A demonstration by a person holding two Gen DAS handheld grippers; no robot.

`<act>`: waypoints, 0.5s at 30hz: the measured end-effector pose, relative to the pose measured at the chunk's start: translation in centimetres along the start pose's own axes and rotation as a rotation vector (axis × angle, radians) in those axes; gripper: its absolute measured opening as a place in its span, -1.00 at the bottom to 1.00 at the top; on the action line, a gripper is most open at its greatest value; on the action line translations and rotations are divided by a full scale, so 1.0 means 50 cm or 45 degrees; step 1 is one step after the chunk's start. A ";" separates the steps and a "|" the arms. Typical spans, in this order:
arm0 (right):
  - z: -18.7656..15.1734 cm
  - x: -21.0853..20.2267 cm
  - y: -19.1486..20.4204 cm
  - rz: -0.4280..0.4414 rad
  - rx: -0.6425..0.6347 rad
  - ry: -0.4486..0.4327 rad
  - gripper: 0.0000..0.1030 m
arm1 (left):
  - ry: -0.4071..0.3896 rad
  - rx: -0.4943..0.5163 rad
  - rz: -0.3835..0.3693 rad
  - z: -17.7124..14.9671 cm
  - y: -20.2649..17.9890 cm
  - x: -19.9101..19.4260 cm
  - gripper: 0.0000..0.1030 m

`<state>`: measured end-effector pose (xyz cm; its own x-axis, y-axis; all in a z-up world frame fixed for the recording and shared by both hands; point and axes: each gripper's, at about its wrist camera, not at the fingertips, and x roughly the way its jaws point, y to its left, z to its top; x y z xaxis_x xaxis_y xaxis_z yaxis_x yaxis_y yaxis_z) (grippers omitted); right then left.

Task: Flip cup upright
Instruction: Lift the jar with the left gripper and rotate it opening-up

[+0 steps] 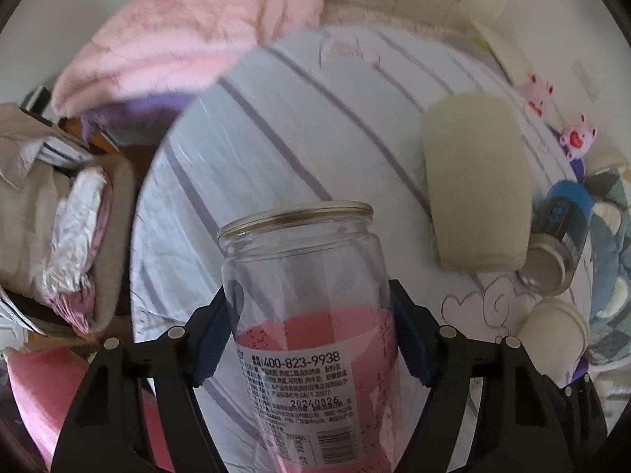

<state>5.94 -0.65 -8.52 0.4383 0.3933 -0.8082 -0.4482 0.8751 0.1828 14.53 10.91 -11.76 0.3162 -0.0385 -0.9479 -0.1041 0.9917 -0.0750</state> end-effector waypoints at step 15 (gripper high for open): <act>0.003 0.002 0.009 0.014 -0.015 -0.016 0.57 | -0.297 0.011 -0.100 0.001 0.015 -0.092 0.43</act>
<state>5.88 -0.17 -8.45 0.4430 0.4068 -0.7989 -0.4620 0.8673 0.1855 13.05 11.85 -7.45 0.5324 -0.0870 -0.8420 -0.0627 0.9879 -0.1417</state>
